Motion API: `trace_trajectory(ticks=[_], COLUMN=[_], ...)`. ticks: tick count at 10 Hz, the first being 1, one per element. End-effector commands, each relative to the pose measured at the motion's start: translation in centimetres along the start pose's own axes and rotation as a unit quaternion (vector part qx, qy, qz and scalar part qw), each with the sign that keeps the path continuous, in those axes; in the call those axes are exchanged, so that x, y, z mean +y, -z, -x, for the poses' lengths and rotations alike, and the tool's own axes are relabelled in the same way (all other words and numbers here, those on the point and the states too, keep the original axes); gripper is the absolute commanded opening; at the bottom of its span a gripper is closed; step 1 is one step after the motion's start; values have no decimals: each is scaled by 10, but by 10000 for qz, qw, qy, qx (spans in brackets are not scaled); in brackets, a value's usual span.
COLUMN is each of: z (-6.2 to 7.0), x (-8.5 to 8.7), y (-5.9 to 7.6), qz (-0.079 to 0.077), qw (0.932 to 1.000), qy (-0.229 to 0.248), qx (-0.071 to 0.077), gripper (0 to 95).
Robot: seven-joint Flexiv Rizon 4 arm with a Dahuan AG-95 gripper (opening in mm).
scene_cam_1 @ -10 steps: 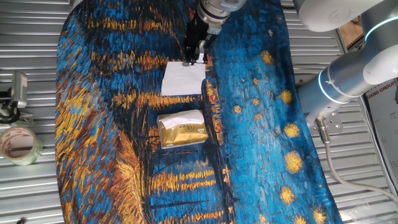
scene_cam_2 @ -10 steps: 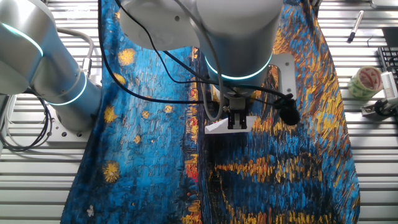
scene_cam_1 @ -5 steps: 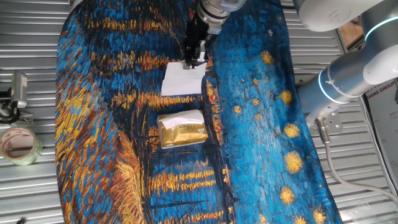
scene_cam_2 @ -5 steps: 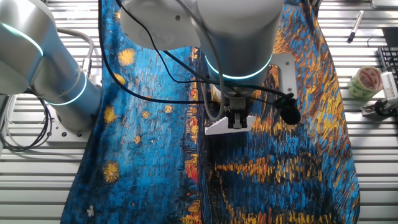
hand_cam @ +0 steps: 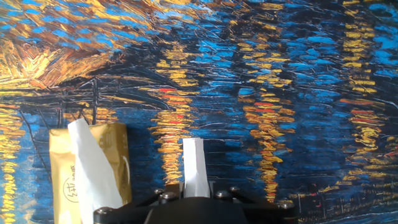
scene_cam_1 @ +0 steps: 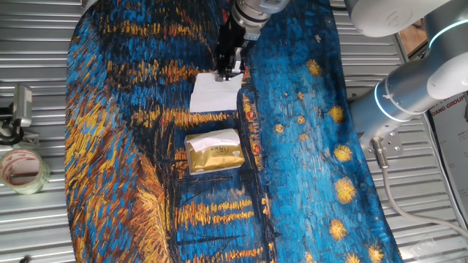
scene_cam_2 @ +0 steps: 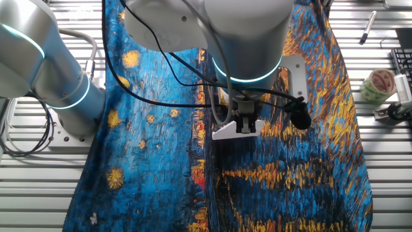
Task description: Pull out a napkin
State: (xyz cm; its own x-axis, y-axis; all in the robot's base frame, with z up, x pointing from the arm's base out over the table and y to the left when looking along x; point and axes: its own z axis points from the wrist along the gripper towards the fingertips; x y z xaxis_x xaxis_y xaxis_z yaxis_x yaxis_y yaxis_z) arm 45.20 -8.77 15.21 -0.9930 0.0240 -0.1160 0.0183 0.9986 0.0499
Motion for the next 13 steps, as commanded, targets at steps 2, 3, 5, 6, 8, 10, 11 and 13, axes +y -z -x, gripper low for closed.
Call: trace_trajectory(ticks=[2,3,5,6,8,10,11,13], z=[0,0,0,0,0,0,0,0], x=[0,0,0,0,0,0,0,0], y=[0,0,0,0,0,0,0,0], qz=[5,12,11,11,16,19,21,28], qw=[10000,10000,10000,10000,10000,10000,10000,10000], qy=[33,37,40,39,40,42,42,40], qx=[-2,-6,-17,-17,-19,-23,-26,-32], gripper=[380,380,570,570,570,570,570,570])
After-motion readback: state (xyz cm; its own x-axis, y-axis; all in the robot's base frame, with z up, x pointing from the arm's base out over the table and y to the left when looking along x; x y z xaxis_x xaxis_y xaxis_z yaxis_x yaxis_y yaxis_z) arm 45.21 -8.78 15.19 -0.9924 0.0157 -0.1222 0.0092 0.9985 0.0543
